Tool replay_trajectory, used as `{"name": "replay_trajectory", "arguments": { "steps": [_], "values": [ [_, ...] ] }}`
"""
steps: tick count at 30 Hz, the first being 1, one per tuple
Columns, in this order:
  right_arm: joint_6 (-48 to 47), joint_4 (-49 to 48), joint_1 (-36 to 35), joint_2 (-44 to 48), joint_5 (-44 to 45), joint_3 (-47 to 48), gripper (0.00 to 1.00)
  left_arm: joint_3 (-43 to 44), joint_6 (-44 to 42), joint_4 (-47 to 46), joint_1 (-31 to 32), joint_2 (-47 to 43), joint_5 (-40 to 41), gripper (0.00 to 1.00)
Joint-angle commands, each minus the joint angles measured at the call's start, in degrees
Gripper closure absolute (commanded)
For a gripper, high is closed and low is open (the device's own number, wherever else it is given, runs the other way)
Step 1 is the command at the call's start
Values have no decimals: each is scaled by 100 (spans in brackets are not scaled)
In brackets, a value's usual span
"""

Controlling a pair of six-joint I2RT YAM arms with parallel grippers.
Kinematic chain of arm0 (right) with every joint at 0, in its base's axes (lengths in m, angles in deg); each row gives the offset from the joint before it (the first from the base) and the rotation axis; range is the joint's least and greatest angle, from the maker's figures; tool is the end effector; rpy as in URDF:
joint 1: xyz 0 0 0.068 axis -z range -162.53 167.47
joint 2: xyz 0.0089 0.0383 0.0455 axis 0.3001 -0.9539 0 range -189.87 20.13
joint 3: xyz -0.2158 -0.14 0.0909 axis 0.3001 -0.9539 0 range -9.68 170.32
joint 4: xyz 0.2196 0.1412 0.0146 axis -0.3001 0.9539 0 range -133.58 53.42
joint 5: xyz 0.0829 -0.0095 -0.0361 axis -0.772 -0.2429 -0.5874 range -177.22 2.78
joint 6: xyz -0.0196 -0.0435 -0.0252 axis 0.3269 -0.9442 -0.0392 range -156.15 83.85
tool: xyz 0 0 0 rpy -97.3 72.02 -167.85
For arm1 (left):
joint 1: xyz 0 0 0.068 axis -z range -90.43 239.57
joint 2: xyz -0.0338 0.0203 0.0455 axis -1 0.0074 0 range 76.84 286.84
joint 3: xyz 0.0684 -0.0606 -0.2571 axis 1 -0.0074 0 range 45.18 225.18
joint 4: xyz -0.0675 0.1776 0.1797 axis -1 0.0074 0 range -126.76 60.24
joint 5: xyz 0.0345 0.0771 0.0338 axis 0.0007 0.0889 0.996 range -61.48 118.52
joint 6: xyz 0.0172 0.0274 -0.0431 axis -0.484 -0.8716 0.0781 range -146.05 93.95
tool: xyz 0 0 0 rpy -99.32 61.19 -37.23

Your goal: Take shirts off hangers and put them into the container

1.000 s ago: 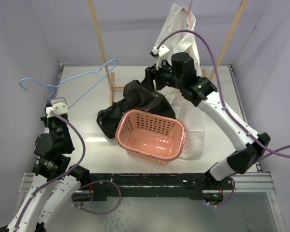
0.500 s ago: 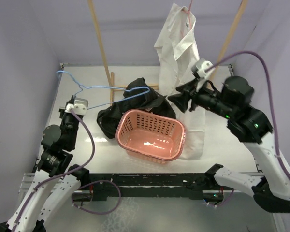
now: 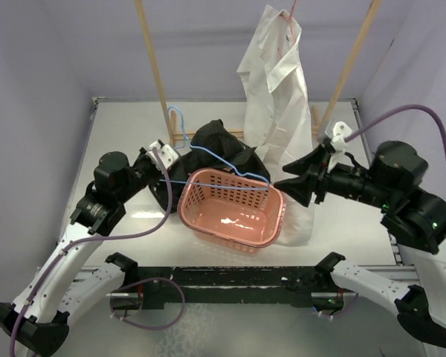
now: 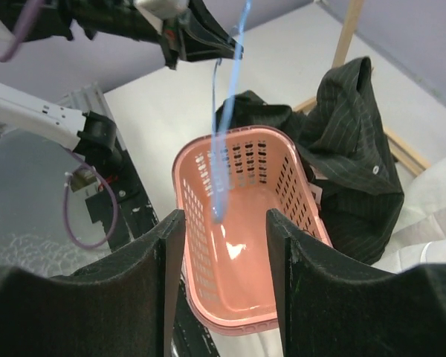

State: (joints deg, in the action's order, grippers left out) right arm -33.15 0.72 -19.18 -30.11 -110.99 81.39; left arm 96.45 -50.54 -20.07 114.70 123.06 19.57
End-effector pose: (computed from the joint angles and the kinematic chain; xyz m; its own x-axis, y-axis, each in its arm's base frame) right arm 0.0747 0.0734 0.5156 -0.0940 -0.0102 -0.9955 -0.8653 0.4954 0.0766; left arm 0.1634 -0.0828 0.3635 0.0649 0.4219 -0.9043 0.5831 0.7194 0.3774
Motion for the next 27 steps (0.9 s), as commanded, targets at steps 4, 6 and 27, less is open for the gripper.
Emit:
{"name": "replay_trajectory", "arguments": {
  "steps": [4, 6, 27],
  "values": [
    [-36, -357, 0, -716, -146, 122, 50, 238, -63, -82, 177, -264, -406, 100],
    [10, -408, 4, -911, -206, 310, 50, 146, -116, -168, 316, -279, -273, 100],
    [765, -737, -62, -1770, -974, 713, 55, -186, -716, -509, 1271, -442, 1537, 100]
  ]
}}
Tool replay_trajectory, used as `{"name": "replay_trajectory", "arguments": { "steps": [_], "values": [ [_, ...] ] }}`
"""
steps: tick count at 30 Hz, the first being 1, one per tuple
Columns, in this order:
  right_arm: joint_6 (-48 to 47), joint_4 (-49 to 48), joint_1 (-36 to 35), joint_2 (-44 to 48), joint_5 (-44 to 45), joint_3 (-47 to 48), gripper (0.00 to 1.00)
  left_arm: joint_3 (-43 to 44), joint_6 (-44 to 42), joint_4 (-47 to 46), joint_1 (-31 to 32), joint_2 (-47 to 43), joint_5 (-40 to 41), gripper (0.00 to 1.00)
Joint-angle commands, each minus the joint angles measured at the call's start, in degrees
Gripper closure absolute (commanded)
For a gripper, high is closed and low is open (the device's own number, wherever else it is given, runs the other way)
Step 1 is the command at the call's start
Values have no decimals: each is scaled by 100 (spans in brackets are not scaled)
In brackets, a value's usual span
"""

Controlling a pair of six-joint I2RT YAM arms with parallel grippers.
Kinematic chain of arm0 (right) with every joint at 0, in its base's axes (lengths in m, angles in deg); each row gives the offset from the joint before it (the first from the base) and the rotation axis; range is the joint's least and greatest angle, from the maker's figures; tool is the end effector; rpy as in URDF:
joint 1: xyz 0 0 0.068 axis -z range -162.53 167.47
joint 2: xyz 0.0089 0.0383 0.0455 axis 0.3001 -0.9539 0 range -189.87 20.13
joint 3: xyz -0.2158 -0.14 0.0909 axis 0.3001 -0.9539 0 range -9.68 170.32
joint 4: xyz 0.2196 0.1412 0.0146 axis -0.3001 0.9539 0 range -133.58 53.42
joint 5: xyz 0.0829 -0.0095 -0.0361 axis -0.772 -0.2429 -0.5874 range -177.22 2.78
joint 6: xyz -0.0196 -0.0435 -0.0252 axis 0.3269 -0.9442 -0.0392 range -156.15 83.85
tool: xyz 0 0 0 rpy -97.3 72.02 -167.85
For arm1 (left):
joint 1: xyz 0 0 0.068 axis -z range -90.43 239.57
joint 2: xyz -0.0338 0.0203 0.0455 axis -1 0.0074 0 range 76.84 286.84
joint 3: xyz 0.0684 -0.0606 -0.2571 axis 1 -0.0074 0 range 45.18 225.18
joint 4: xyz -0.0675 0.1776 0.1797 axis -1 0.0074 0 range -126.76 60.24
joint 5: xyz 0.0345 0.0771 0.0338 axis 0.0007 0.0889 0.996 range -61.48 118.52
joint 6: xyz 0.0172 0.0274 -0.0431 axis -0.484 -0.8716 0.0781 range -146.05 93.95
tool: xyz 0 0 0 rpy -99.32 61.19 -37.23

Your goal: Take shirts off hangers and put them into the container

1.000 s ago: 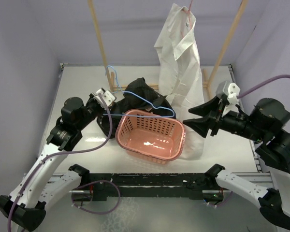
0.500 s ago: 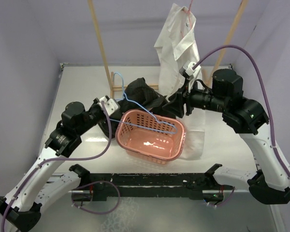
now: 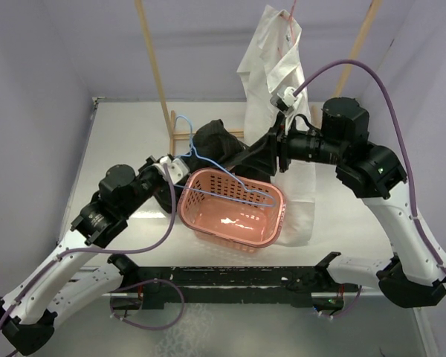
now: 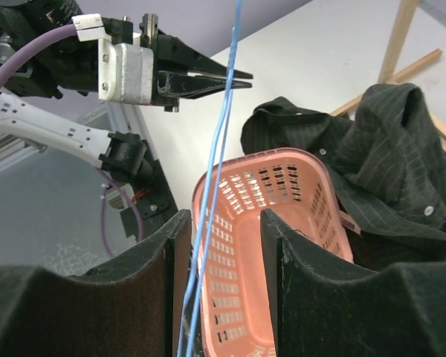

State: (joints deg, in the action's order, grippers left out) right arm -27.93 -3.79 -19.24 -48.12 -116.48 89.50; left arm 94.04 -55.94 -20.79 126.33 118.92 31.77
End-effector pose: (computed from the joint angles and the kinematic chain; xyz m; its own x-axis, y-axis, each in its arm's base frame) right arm 0.1543 0.1367 0.5200 -0.2521 -0.0324 -0.9672 -0.8816 0.4198 0.2158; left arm 0.1362 -0.0992 0.3615 0.1645 0.4982 -0.8513 0.5429 0.6748 0.4998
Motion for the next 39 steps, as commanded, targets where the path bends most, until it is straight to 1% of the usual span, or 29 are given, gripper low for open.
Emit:
{"name": "replay_trajectory", "arguments": {
  "steps": [1, 6, 14, 18, 24, 25, 28, 31, 33, 35, 37, 38, 39],
  "values": [
    [251, -303, -75, 31, -474, -138, 55, 72, -199, -437, 142, 9, 343, 100],
    [243, -220, -344, -72, -408, -179, 55, 187, -283, -444, 266, 185, 472, 100],
    [83, -144, -768, -373, 95, -230, 55, 164, -337, -536, 331, 114, 598, 100],
    [63, -141, -807, -408, 472, -286, 55, 95, -342, -577, 345, 56, 607, 100],
    [36, -123, -814, -460, 578, -337, 56, 41, -328, -649, 349, -45, 604, 100],
    [34, -123, -807, -468, 560, -342, 58, 36, -339, -655, 356, -51, 611, 100],
    [35, -110, -814, -516, 440, -355, 70, 19, -332, -671, 355, -52, 625, 100],
    [13, -68, -865, -577, 353, -369, 79, 25, -323, -690, 355, -24, 625, 100],
    [-14, -43, -901, -597, 387, -356, 87, 33, -316, -691, 352, -17, 631, 100],
    [-14, -64, -923, -595, 470, -347, 100, 34, -275, -687, 356, -21, 644, 100],
    [-10, -127, -932, -565, 630, -345, 100, 43, -178, -708, 357, -42, 700, 100],
    [32, -153, -934, -536, 730, -353, 100, 39, -103, -727, 353, -49, 753, 98],
    [62, -171, -935, -513, 847, -361, 100, 48, -24, -747, 353, -50, 816, 92]
  ]
}}
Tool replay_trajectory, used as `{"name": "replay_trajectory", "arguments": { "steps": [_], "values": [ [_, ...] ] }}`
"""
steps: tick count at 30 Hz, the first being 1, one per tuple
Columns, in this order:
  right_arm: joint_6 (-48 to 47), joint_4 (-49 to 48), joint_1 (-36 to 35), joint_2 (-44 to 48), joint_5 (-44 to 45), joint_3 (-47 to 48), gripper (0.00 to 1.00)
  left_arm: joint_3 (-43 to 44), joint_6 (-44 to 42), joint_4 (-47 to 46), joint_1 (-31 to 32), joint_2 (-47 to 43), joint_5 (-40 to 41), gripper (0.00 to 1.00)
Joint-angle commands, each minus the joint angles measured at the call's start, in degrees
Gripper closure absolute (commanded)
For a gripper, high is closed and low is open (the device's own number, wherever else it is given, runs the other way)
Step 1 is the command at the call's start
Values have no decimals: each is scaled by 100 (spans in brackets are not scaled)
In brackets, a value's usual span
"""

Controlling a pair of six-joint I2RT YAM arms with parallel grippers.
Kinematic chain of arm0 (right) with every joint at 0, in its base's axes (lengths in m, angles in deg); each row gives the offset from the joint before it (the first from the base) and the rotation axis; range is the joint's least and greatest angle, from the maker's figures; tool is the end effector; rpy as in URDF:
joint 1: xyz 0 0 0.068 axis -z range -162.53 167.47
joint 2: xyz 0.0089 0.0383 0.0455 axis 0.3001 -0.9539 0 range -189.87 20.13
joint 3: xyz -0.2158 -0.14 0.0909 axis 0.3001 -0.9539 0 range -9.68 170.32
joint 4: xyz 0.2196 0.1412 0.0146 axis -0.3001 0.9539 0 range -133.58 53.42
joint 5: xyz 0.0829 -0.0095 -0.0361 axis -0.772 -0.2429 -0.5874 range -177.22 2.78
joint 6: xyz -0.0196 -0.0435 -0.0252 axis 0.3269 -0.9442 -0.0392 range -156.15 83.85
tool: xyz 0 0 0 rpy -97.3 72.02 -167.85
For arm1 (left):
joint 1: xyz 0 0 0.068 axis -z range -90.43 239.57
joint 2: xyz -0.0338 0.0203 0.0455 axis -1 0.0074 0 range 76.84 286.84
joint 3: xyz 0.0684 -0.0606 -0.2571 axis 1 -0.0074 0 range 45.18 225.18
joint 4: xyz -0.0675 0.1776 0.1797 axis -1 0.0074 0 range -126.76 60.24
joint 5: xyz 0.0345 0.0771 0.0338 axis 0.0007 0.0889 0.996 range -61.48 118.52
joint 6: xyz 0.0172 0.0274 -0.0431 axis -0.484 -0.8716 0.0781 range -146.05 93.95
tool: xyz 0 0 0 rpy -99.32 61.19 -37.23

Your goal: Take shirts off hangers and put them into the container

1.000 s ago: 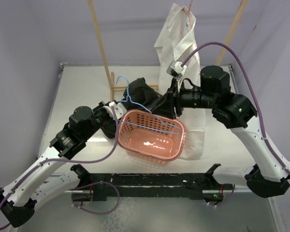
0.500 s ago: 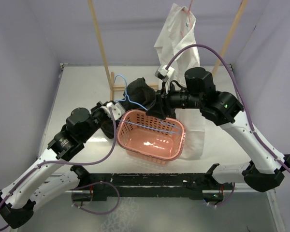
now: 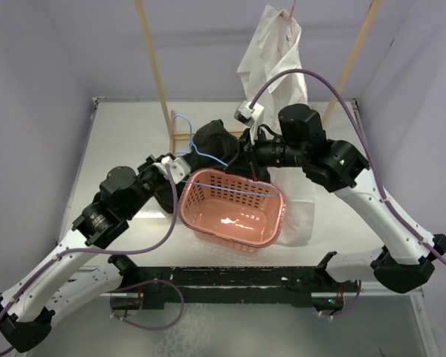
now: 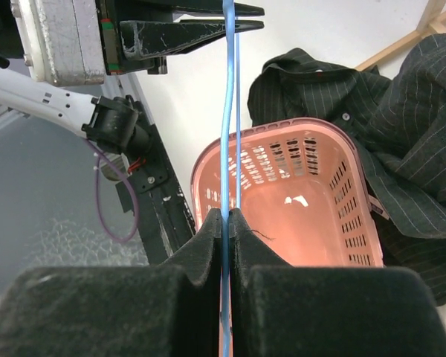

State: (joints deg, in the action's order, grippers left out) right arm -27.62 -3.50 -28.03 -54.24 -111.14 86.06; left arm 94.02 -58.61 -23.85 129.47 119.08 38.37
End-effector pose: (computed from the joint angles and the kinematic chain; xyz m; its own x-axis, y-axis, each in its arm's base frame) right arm 0.1693 0.1928 0.4788 -0.3590 -0.1718 -0.9174 -0.8776 0.3968 0.2691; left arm 0.1340 -0.1041 0.3668 0.1989 0.5249 -0.8276 0.4681 0.6910 0.5508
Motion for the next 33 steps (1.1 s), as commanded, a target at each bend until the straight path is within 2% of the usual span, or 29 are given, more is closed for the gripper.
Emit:
{"name": "replay_trajectory", "arguments": {
  "steps": [1, 9, 11, 15, 19, 25, 29, 33],
  "values": [
    [70, -230, -56, 129, 450, -22, 100, 57, 325, -439, 40, -55, 208, 86],
    [589, -655, -56, 352, 1518, -136, 100, 246, 1023, -279, 27, -86, 699, 61],
    [674, -764, -54, 319, 1702, -120, 100, 304, 1203, -290, 20, -213, 742, 57],
    [603, -1044, -56, 188, 2326, 91, 100, 206, 1477, -417, 24, -668, 558, 55],
    [293, -1238, -56, -162, 2958, 709, 100, -104, 1582, -661, 24, -1027, 476, 50],
    [-569, -1714, -18, -943, 4312, 1799, 100, -108, 1700, -389, 21, -806, 416, 51],
    [-775, -1937, 177, -1465, 4522, 2382, 100, -82, 1801, -382, 20, -718, 328, 52],
    [-894, -2486, 414, -1708, 4576, 2392, 100, -152, 1809, -404, 18, -872, 429, 52]
  ]
}}
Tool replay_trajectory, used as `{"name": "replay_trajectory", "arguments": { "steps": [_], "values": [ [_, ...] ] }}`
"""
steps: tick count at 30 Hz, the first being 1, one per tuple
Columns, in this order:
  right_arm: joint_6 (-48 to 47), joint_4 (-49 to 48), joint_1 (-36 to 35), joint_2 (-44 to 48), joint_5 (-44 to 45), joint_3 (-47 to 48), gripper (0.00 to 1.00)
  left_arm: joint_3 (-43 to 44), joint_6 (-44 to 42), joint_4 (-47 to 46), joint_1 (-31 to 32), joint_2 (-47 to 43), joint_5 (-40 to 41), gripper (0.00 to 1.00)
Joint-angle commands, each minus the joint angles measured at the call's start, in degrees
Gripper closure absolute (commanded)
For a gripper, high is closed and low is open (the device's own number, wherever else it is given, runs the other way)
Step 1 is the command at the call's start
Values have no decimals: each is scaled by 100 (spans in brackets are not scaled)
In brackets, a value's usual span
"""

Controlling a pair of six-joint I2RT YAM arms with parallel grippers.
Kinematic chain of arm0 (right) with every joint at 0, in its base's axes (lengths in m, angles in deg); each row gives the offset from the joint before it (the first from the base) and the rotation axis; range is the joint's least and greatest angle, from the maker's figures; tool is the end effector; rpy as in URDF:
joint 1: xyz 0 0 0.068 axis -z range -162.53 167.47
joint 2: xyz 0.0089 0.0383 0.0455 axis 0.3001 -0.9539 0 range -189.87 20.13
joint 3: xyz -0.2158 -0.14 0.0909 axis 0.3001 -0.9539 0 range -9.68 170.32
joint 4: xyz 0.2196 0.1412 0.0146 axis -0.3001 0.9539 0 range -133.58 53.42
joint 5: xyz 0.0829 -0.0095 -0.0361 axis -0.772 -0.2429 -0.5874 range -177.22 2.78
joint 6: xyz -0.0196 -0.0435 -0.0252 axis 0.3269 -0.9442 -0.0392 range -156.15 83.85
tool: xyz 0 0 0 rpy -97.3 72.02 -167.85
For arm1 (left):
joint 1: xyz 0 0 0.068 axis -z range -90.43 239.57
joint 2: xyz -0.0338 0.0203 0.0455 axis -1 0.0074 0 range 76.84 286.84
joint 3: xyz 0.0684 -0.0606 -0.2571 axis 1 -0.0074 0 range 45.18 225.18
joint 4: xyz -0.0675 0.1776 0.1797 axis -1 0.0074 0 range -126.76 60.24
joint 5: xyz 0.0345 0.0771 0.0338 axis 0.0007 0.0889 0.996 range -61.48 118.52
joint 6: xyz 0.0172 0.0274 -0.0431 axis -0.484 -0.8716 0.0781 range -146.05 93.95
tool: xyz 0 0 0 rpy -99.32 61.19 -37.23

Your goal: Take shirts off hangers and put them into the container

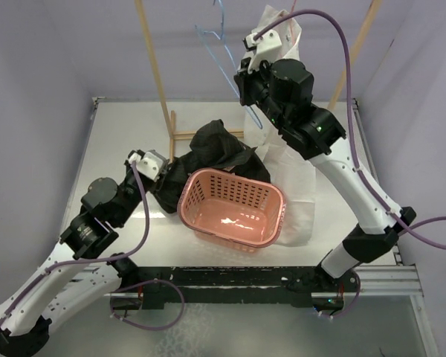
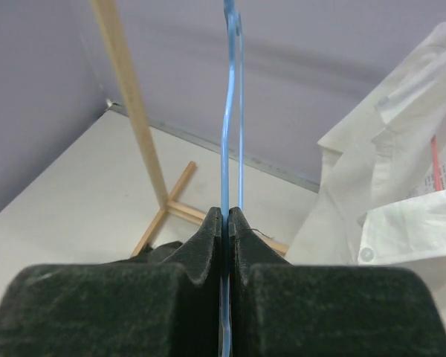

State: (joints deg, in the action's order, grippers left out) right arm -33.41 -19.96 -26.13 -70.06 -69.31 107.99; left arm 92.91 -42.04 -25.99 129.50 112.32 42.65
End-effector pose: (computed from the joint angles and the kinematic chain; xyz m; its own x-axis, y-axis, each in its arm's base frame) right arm 0.2381 0.2115 0.5511 0.0280 0.0895 -0.9956 -0.4357 0.8975 0.0684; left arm 0.1131 -0.0834 0.3802 0.1390 0.2321 -0.9627 0.4130 0.8700 0.2693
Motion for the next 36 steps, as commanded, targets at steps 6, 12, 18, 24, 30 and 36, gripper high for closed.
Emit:
{"name": "replay_trajectory", "arguments": {
  "steps": [6, 12, 18, 24, 30, 36],
  "values": [
    [-249, -1168, 568, -480, 226, 507, 100, -247, 120, -337, 20, -459, 14, 52],
    [-189, -1517, 680, -591, 156, 547, 100, -238, 150, -282, 18, -349, -126, 52],
    [-160, -1670, 749, -546, 91, 455, 100, -231, 154, -266, 17, -323, -165, 53],
    [-235, -1714, 863, -819, -22, 830, 100, -237, 157, -257, 19, -288, -206, 53],
    [-245, -1086, 956, -1540, -253, 1773, 100, -294, 114, -294, 19, -308, -284, 52],
    [-102, -1093, 1067, -1759, -460, 1624, 100, -398, 95, -387, 17, -200, -446, 50]
  ]
}}
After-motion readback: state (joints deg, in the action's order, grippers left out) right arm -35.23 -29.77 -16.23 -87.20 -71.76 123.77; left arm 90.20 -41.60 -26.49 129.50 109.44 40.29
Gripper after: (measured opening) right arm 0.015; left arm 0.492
